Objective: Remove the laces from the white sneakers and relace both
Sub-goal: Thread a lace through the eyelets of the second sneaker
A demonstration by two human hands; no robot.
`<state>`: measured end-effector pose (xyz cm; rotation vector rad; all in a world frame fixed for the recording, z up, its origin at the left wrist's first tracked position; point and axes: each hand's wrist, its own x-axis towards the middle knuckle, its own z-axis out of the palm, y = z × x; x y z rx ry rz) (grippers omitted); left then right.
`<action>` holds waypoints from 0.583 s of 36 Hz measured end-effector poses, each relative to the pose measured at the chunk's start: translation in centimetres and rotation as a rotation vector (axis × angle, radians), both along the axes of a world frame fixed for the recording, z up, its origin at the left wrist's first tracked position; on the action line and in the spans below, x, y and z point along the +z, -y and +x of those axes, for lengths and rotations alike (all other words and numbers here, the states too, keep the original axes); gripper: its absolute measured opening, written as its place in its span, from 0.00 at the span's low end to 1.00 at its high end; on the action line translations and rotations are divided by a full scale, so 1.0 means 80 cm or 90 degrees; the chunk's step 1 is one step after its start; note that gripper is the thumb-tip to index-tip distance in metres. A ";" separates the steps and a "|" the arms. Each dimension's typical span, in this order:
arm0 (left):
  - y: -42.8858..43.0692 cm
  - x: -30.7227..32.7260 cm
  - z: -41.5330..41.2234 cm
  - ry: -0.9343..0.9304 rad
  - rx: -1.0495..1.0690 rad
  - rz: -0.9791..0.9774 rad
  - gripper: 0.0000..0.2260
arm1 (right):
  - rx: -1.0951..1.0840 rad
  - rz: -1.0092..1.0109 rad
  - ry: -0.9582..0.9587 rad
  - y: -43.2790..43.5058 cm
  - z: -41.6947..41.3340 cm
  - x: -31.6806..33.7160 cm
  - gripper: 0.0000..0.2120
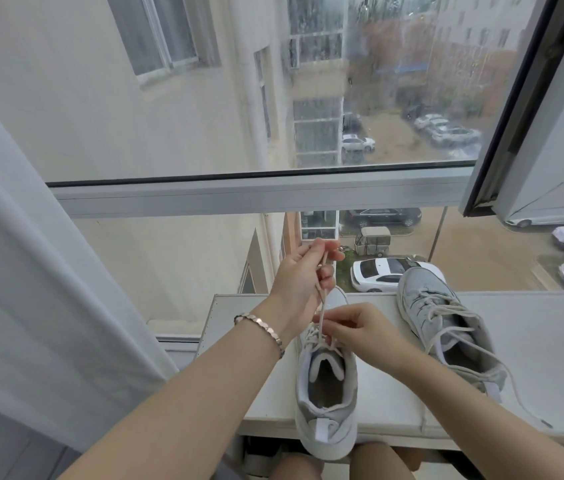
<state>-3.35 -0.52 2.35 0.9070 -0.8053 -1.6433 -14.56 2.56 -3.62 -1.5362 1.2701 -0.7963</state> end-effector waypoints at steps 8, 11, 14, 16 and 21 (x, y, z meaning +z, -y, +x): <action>0.018 -0.018 0.007 0.084 -0.010 0.107 0.14 | -0.012 0.005 0.019 -0.003 -0.001 0.004 0.11; 0.011 -0.034 0.026 0.542 -0.015 0.080 0.17 | -0.055 0.046 0.091 -0.004 -0.005 0.000 0.14; 0.002 -0.058 0.045 0.696 0.056 -0.022 0.18 | -0.076 0.099 0.167 -0.004 -0.005 0.000 0.08; -0.006 -0.067 0.051 0.700 0.068 -0.142 0.13 | -0.086 0.110 0.182 -0.002 -0.004 0.000 0.08; -0.024 -0.070 0.050 0.539 -0.178 -0.234 0.10 | -0.083 0.103 0.193 -0.003 -0.001 0.004 0.07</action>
